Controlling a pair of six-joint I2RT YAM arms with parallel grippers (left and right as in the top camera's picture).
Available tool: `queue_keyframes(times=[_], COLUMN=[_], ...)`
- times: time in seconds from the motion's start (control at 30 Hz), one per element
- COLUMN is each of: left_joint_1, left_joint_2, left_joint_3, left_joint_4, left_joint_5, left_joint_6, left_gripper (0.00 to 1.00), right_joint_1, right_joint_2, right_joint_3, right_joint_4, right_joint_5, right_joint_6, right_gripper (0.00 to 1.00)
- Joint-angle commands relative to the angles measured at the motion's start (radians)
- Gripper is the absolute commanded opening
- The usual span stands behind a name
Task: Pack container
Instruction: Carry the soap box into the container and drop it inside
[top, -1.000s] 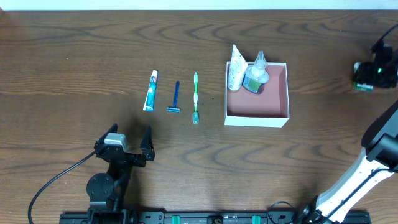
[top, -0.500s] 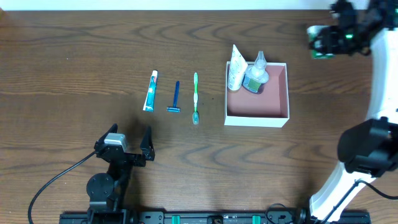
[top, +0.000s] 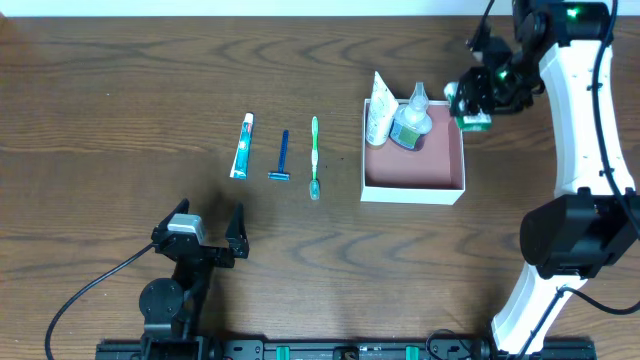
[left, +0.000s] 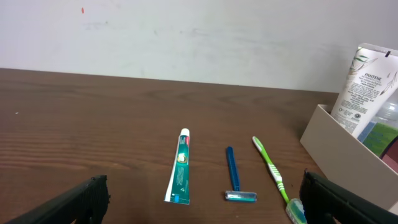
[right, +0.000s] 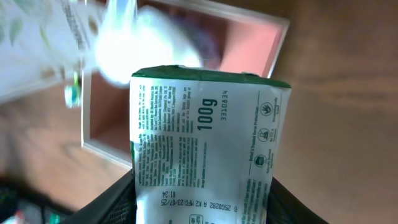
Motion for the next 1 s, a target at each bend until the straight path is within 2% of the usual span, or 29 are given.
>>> queue_keyframes(times=[0.0, 0.13, 0.47, 0.73, 0.97], left_joint_1=[0.004, 0.004, 0.004, 0.004, 0.004], left_joint_2=[-0.005, -0.005, -0.005, -0.005, -0.005], left_joint_3=[-0.021, -0.021, -0.021, -0.021, -0.021], left_joint_4=[-0.028, -0.028, -0.028, -0.028, -0.028], left_joint_5=[0.014, 0.014, 0.014, 0.014, 0.014], left_joint_6=[-0.002, -0.002, -0.002, -0.002, -0.002], left_gripper=[0.98, 0.98, 0.98, 0.98, 0.98], right_joint_1=[0.019, 0.046, 0.151, 0.192, 0.196], right_joint_2=[-0.007, -0.007, -0.007, -0.007, -0.007], right_joint_3=[0.002, 0.000, -0.053, -0.164, -0.288], right_joint_4=[-0.044, -0.077, -0.034, -0.012, 0.099], right_joint_5=[0.003, 0.004, 0.100, 0.100, 0.099], right_joint_6=[-0.016, -0.016, 0.027, 0.026, 0.026], right_gripper=[0.35, 0.33, 0.35, 0.38, 0.39])
